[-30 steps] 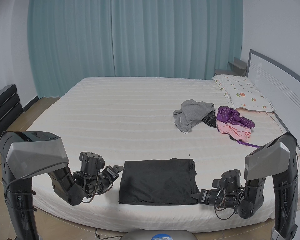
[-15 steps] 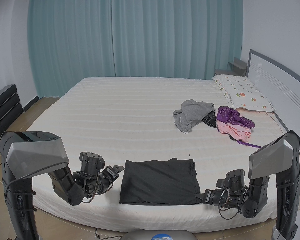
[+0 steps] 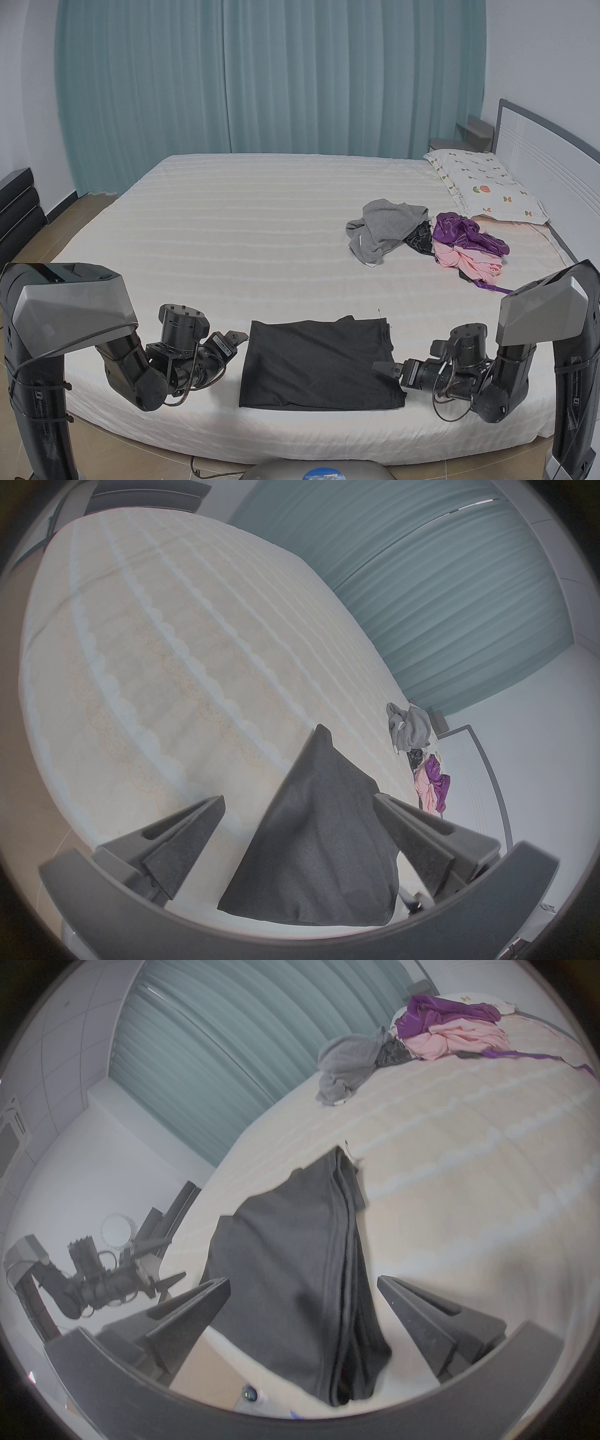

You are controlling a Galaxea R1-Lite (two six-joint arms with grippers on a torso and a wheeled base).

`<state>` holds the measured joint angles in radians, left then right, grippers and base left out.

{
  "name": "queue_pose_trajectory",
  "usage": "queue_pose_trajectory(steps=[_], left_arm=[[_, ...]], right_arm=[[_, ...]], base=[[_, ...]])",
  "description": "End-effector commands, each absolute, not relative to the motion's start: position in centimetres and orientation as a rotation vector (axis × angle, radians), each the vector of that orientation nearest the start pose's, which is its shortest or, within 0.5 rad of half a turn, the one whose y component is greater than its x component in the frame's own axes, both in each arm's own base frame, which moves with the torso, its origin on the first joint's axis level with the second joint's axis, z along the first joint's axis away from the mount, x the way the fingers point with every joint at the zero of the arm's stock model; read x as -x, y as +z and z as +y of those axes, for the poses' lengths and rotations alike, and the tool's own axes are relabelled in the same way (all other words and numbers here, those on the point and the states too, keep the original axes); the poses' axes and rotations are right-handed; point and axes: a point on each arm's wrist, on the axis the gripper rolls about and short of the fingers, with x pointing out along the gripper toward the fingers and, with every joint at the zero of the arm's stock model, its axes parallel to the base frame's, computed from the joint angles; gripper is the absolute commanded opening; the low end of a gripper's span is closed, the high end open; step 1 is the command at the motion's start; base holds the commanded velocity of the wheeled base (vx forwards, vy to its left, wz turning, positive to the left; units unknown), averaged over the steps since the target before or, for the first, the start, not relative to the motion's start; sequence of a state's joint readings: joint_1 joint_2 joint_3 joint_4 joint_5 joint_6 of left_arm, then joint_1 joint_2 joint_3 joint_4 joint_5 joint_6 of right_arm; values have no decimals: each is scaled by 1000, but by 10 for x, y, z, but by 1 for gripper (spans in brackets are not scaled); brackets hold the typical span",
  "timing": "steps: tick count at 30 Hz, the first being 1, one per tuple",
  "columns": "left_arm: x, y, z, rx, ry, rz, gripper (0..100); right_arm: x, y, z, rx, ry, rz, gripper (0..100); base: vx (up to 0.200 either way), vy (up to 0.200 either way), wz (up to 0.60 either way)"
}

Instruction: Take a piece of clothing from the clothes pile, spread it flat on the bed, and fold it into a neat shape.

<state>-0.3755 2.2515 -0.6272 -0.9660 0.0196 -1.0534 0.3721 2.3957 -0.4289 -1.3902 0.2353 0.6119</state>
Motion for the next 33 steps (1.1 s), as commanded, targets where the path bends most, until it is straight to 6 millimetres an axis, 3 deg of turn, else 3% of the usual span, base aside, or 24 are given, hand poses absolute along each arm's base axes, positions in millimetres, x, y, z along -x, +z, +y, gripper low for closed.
queue_pose_trajectory(steps=[1, 6, 7, 10, 23, 24, 33], left_arm=[[-313, -9, -123, 874, 34, 757, 100], [-313, -9, -123, 873, 35, 756, 100], [-313, -9, -123, 873, 35, 756, 100], [-312, -9, -123, 873, 37, 757, 100], [-313, -9, -123, 872, 36, 755, 100], [-313, -9, -123, 872, 36, 755, 100], [-313, -9, -123, 870, 37, 754, 100]], right_arm=[[-337, -38, 118, -568, 367, 665, 100], [-379, -31, 130, -569, 363, 647, 100], [-379, -31, 130, -569, 363, 647, 100], [-403, -37, 137, -567, 343, 675, 100], [-419, -48, 141, -545, 307, 647, 100], [-419, -48, 141, -544, 307, 647, 0], [-423, -46, 139, -541, 294, 645, 0]], base=[[0, 0, 0], [0, 0, 0], [0, 0, 0], [0, 0, 0], [0, 0, 0], [0, 0, 0], [0, 0, 0]])
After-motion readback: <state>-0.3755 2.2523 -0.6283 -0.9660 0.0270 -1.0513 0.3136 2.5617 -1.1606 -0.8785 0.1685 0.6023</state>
